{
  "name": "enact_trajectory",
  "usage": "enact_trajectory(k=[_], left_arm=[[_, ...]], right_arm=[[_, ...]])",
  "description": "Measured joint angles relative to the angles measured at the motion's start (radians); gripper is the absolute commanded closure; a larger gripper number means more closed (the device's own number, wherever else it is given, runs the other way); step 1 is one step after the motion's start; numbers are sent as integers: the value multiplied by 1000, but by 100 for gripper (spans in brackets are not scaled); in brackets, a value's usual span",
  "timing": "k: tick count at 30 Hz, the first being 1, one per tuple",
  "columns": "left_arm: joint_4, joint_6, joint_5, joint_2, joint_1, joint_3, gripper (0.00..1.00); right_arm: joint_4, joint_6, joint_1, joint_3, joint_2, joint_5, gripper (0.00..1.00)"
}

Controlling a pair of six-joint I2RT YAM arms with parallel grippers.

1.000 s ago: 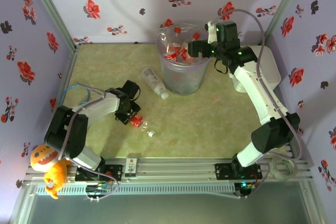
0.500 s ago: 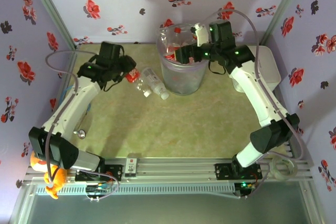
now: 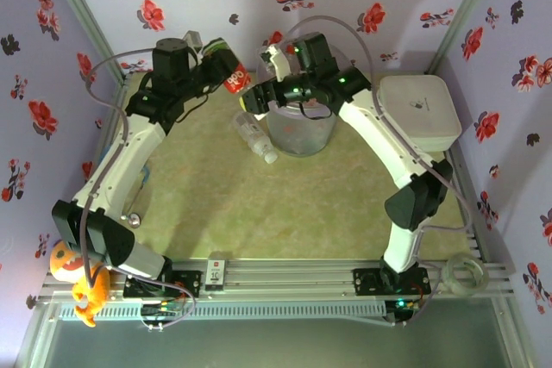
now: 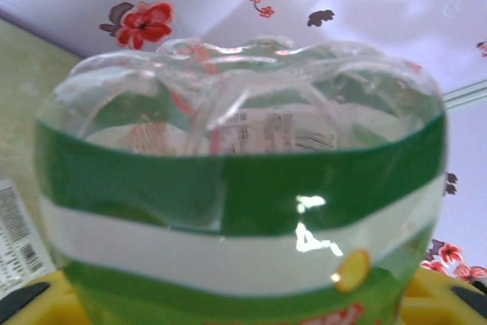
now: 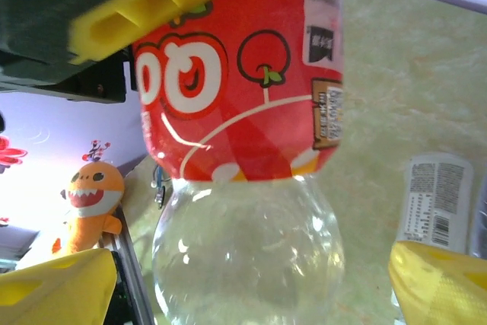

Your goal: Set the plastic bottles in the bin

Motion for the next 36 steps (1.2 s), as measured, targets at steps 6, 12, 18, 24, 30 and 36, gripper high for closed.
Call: enact_trajectory(k=[6,12,18,24,30,36], left_arm=[[74,-20,51,6,-5,0,58],[86,-22,65,9,-8,0,39],[113,-21,72,10,-8,-11,12],[172,-26,75,10,-4,-35,11],[180,-29,72,10,5,-40,13],[160,-16,46,46,3,-40,22]], right_arm=[[13,42,7,39,54,-14,18],[47,60,6,40,56,-12,30],[77,76,-6,40,56,6,41],[126,103,-65,8,20,30,47],[138,98,-173,-56,-65,89,46],[130,12,-286,-89,-109,213,45]])
